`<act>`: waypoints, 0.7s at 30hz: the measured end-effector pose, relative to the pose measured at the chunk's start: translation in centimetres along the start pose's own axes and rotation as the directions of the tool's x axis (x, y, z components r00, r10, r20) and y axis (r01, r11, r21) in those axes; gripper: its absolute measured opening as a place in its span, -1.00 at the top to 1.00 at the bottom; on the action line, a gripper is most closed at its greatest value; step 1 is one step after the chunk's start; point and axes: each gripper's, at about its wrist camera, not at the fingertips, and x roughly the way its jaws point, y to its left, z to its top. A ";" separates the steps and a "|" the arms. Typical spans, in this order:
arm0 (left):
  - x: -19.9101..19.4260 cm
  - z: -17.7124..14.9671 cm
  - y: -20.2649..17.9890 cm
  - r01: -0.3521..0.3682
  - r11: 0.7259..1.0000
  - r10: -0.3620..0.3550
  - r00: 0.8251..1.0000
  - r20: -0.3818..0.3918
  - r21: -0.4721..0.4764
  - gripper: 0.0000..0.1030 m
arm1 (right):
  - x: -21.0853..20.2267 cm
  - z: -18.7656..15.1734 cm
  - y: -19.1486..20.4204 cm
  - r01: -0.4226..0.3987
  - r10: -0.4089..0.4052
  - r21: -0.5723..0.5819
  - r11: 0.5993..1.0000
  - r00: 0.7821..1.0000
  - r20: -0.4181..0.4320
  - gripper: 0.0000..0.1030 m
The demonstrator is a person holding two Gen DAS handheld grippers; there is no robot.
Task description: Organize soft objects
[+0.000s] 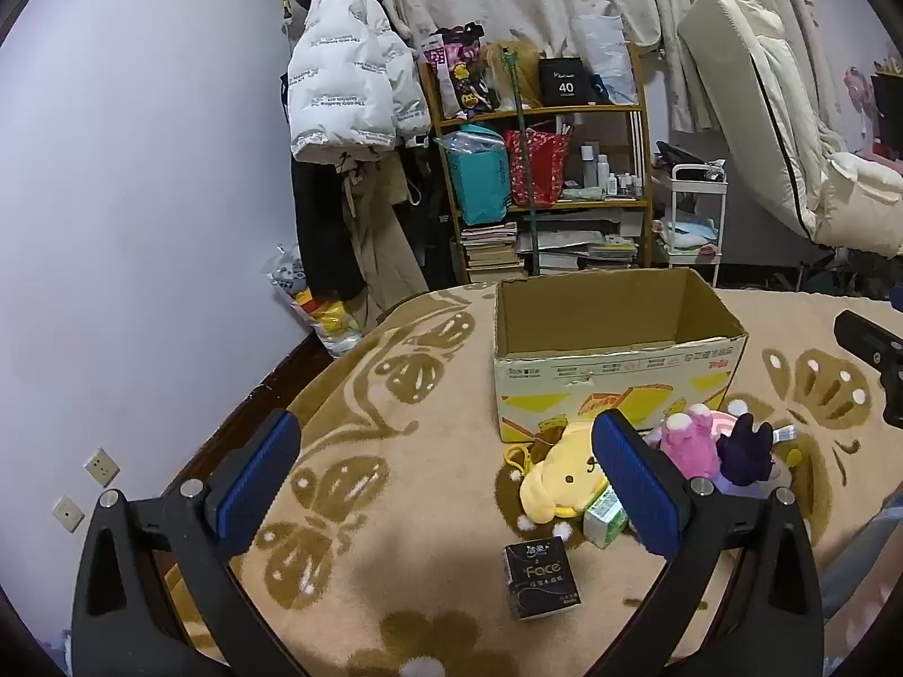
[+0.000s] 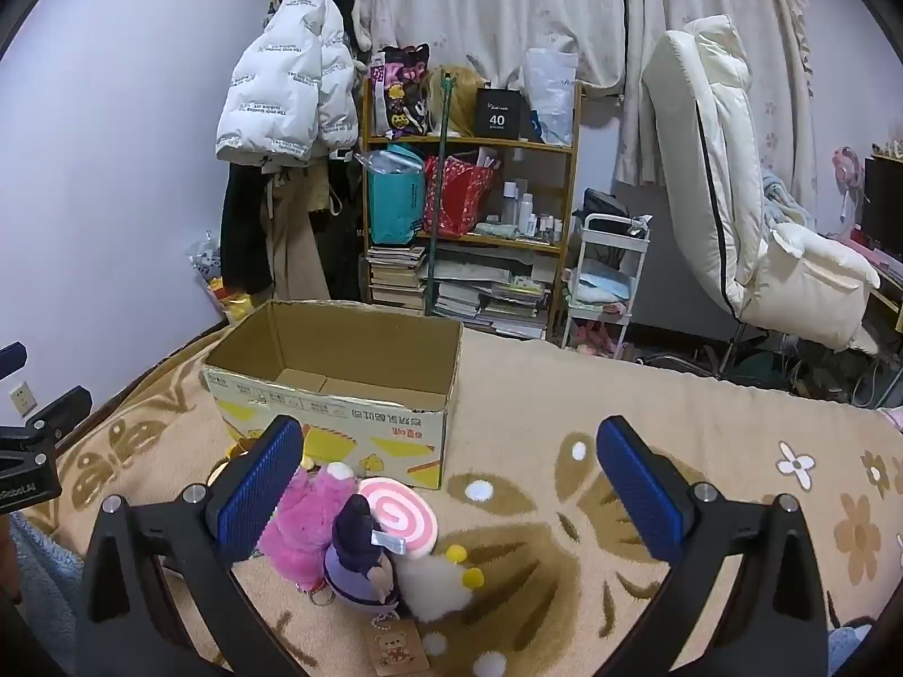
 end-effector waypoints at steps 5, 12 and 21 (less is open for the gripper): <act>-0.5 0.0 -0.8 -0.002 1.000 0.002 1.000 -0.001 0.009 -0.98 | 0.0 0.0 -0.1 -0.001 0.001 0.000 1.000 1.000 -0.002 -1.00; -0.3 0.3 -0.5 0.008 1.000 -0.008 1.000 -0.006 0.003 -0.98 | 0.1 0.0 -0.2 0.001 -0.001 0.005 1.000 1.000 -0.003 -1.00; -0.4 0.3 -0.4 0.004 1.000 -0.004 1.000 -0.003 -0.008 -0.98 | 0.1 0.0 -0.1 -0.001 0.002 0.005 1.000 1.000 -0.005 -1.00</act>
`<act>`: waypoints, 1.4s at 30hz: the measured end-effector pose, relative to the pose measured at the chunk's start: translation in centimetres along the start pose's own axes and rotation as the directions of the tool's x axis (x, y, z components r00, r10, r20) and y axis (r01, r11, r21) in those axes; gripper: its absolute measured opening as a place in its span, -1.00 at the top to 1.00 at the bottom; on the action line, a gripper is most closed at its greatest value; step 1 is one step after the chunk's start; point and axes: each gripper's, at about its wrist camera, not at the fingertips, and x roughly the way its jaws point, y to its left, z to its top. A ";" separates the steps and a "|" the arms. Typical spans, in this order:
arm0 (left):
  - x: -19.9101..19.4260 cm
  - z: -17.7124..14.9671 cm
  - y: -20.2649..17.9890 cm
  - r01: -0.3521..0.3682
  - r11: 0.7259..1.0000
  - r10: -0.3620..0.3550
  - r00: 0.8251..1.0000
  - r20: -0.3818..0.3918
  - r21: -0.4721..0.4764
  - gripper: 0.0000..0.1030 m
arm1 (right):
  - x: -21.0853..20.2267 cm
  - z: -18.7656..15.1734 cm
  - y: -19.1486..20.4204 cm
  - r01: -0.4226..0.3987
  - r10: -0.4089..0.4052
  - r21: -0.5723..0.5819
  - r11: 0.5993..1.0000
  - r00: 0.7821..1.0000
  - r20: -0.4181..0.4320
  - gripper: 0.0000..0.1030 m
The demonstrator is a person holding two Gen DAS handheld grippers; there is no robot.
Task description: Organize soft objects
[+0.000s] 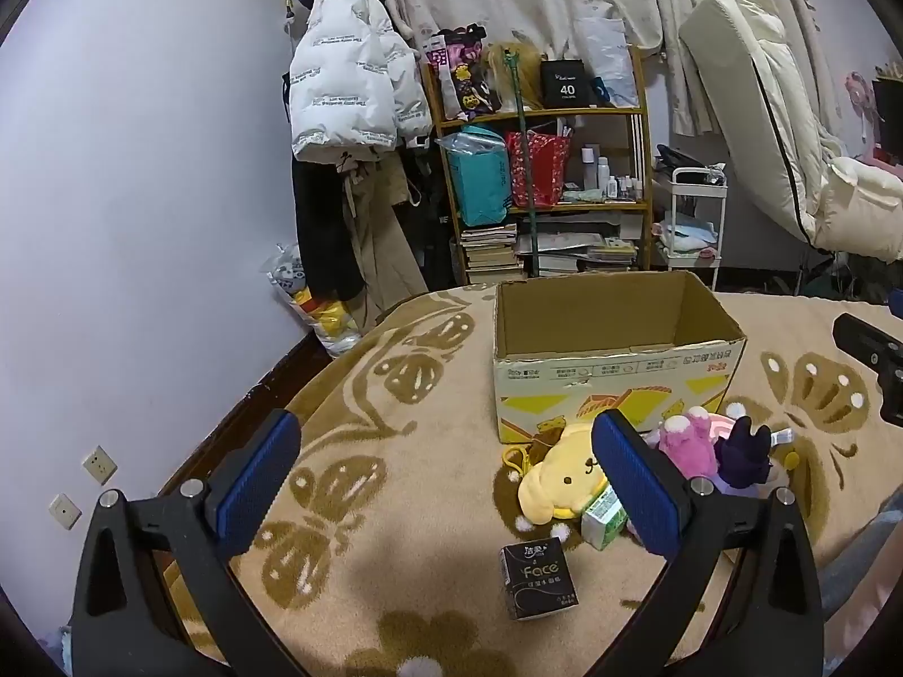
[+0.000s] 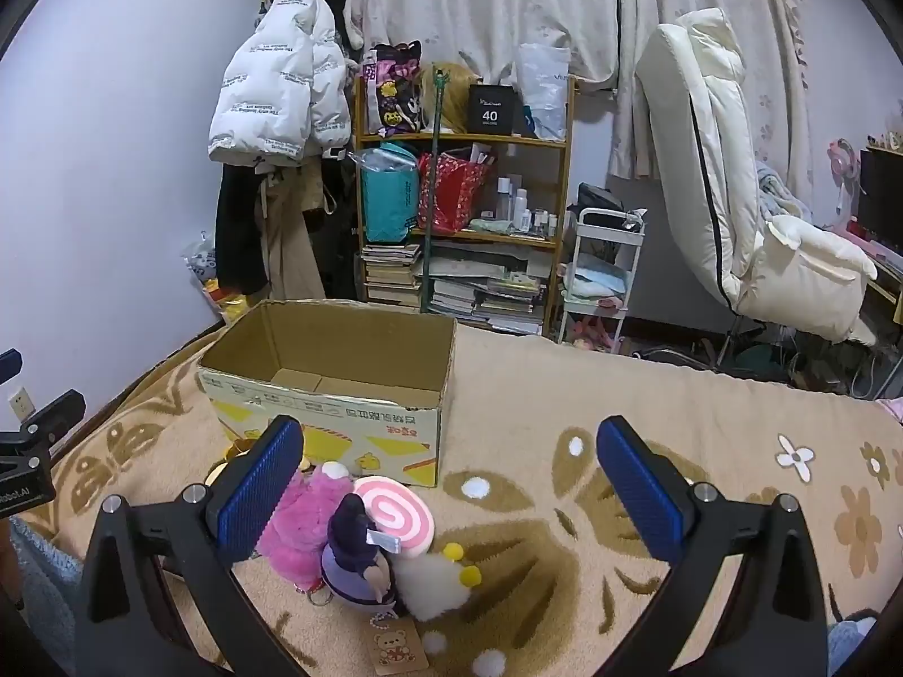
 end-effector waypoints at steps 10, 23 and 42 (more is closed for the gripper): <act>0.2 0.0 0.4 0.003 1.000 -0.003 1.000 -0.002 -0.005 -0.98 | 0.0 -0.1 -0.3 0.003 -0.003 0.001 1.000 1.000 -0.003 -1.00; 0.3 -0.1 0.4 0.005 1.000 -0.005 1.000 -0.003 -0.005 -0.98 | 0.1 -0.1 -0.2 0.003 -0.003 0.003 1.000 1.000 -0.006 -1.00; 0.1 0.0 0.2 0.008 1.000 -0.008 1.000 0.003 -0.003 -0.98 | 0.3 -0.5 -1.0 0.004 -0.004 0.008 1.000 1.000 -0.010 -1.00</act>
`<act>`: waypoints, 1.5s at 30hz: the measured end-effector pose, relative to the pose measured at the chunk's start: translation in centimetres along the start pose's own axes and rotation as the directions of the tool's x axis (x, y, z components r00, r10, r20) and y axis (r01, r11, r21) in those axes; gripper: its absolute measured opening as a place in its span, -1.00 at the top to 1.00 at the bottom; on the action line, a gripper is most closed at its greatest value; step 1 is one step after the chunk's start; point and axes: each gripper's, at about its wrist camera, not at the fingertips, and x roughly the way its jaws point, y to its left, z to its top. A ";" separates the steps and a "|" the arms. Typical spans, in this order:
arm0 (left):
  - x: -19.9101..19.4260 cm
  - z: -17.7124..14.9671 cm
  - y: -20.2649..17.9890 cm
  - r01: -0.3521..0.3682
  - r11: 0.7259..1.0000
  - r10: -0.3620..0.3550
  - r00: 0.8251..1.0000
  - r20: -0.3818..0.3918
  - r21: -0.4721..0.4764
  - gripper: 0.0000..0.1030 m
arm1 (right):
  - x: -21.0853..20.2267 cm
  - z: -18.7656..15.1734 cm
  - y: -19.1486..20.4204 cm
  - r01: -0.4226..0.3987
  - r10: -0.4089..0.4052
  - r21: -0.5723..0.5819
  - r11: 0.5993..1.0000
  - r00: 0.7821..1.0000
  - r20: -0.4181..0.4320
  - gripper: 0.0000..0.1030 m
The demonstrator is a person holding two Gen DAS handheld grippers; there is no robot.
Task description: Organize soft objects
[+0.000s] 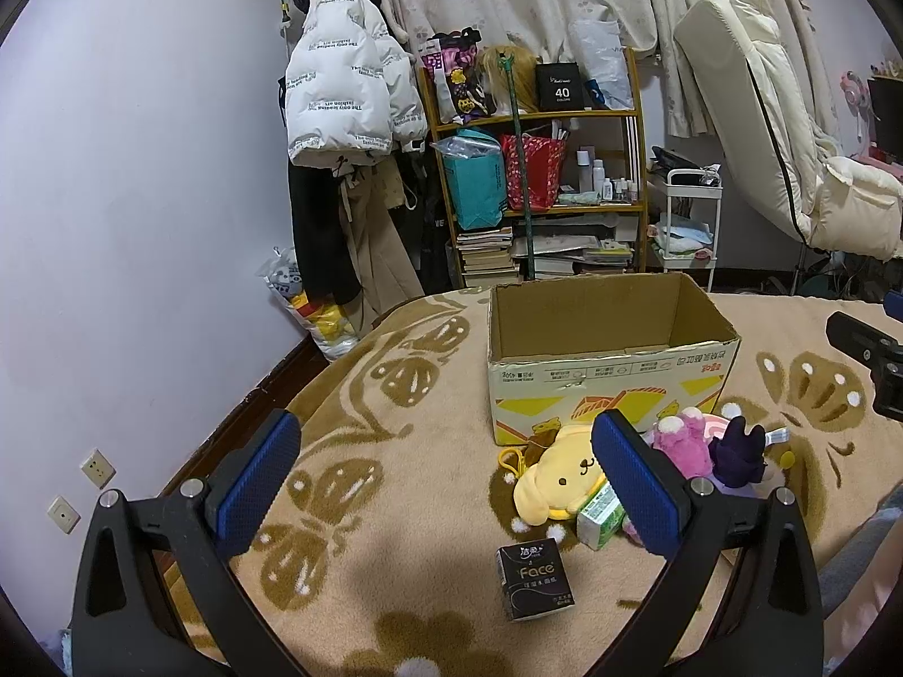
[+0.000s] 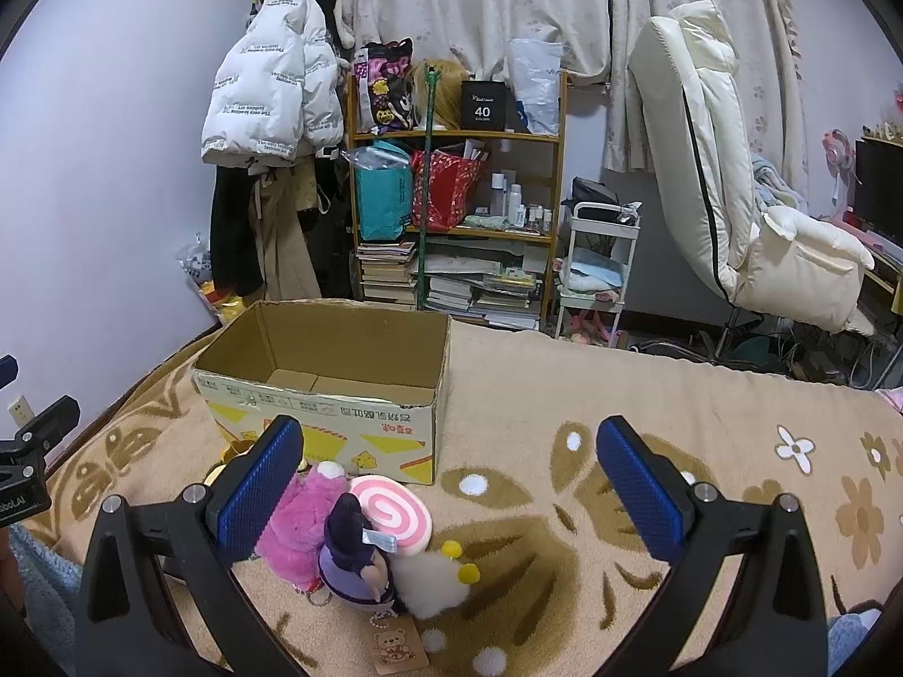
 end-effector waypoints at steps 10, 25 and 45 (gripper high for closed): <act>0.0 0.0 -0.1 -0.002 1.000 0.002 1.000 0.002 0.000 -0.98 | -0.1 0.1 0.1 -0.001 0.001 0.002 1.000 1.000 -0.001 -1.00; -0.1 0.0 -0.1 -0.002 1.000 0.002 1.000 0.002 0.002 -0.98 | -0.1 0.0 0.0 -0.003 0.003 0.006 1.000 1.000 0.000 -1.00; 0.3 -0.3 -0.8 0.002 1.000 -0.002 1.000 -0.011 0.008 -0.98 | 1.0 -0.7 -1.1 -0.047 0.048 0.028 0.999 0.998 -0.030 -1.00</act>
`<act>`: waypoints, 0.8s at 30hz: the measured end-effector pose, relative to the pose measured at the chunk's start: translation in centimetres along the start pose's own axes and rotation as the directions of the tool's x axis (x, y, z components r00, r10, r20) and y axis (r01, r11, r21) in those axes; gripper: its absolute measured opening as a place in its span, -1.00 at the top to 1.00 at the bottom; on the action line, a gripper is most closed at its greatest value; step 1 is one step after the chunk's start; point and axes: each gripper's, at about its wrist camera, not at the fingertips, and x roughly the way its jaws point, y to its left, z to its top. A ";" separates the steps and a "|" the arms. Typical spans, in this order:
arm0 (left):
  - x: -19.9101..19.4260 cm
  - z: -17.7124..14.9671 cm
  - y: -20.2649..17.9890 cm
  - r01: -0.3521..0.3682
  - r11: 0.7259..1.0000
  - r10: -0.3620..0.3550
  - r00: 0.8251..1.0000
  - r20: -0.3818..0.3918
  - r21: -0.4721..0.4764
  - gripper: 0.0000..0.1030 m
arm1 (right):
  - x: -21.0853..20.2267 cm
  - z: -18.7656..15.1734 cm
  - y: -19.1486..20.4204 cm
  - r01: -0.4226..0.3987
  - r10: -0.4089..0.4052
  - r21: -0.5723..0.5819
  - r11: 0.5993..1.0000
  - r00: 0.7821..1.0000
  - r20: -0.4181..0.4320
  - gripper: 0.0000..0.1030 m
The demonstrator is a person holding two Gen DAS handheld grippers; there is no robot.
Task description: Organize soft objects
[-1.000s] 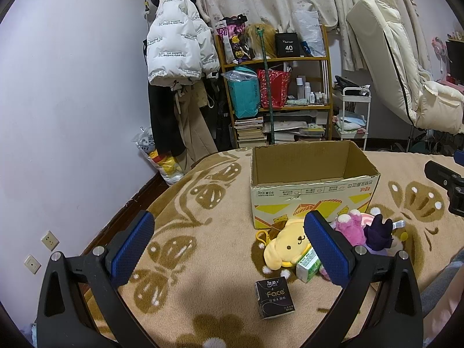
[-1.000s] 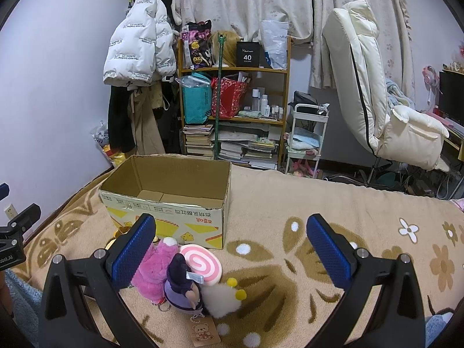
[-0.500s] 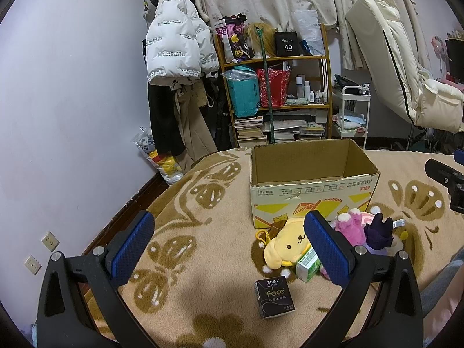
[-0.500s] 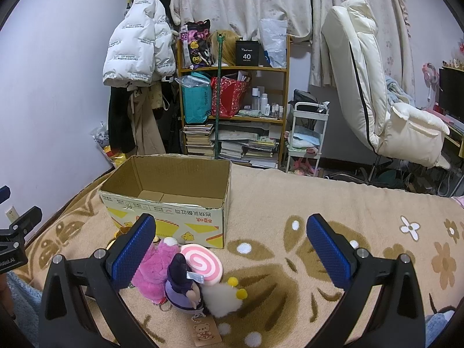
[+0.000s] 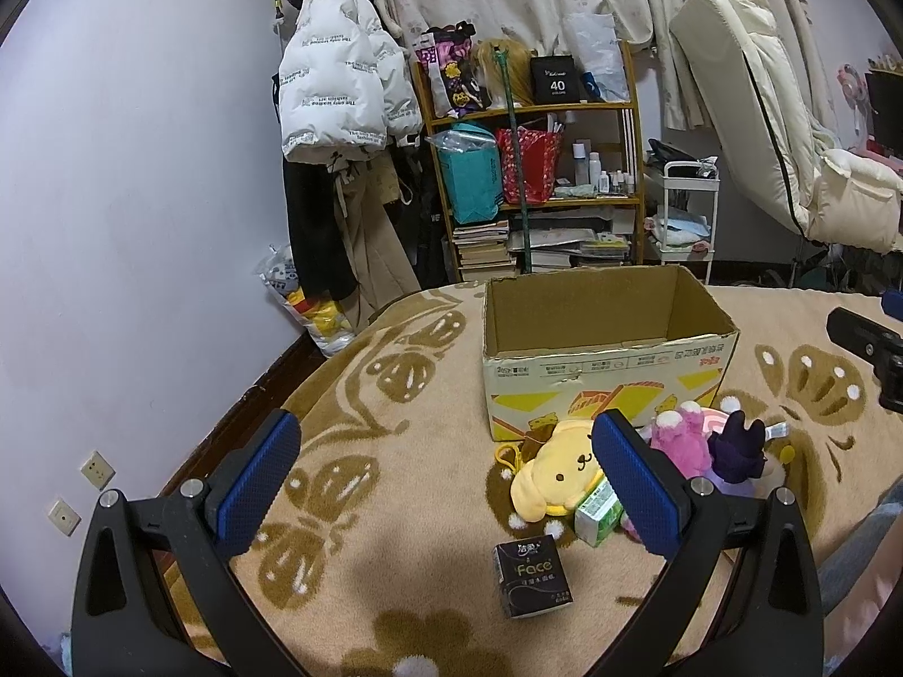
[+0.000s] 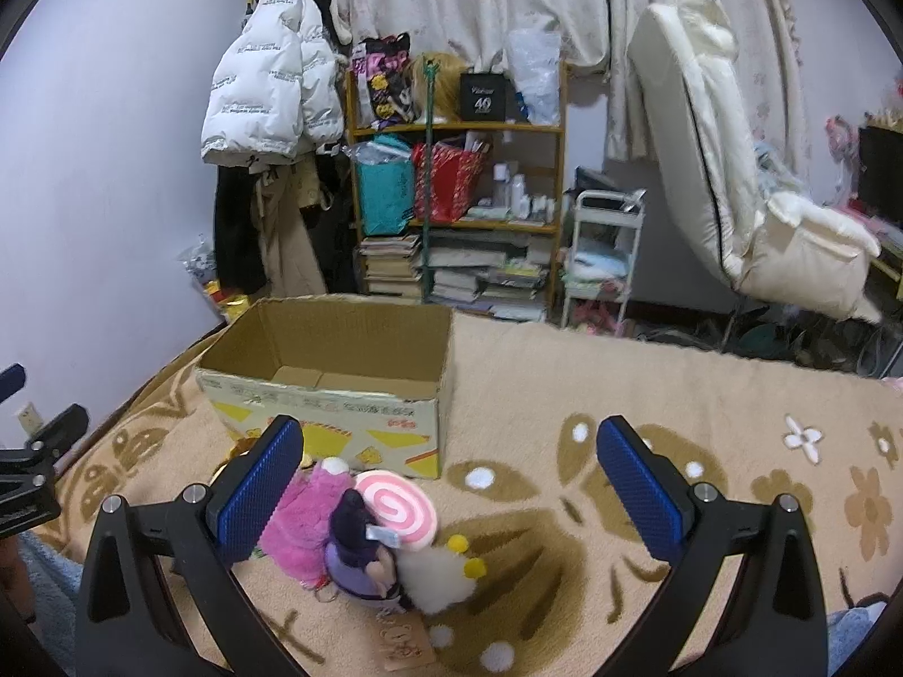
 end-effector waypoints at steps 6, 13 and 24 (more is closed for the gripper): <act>2.4 0.5 0.1 0.044 0.999 -0.047 0.995 -0.085 -0.028 -0.98 | 2.0 -0.5 -0.3 -0.038 0.041 0.034 0.999 0.997 -0.070 -1.00; 5.2 0.3 -0.2 0.096 0.994 -0.105 0.977 -0.185 -0.058 -0.98 | 4.4 -0.2 0.8 -0.090 0.097 0.051 0.995 0.985 -0.143 -1.00; 10.0 -2.2 -0.8 0.142 0.985 -0.167 0.909 -0.381 -0.094 -0.98 | 7.1 -1.3 3.1 -0.152 0.141 -0.014 0.988 0.944 -0.299 -0.83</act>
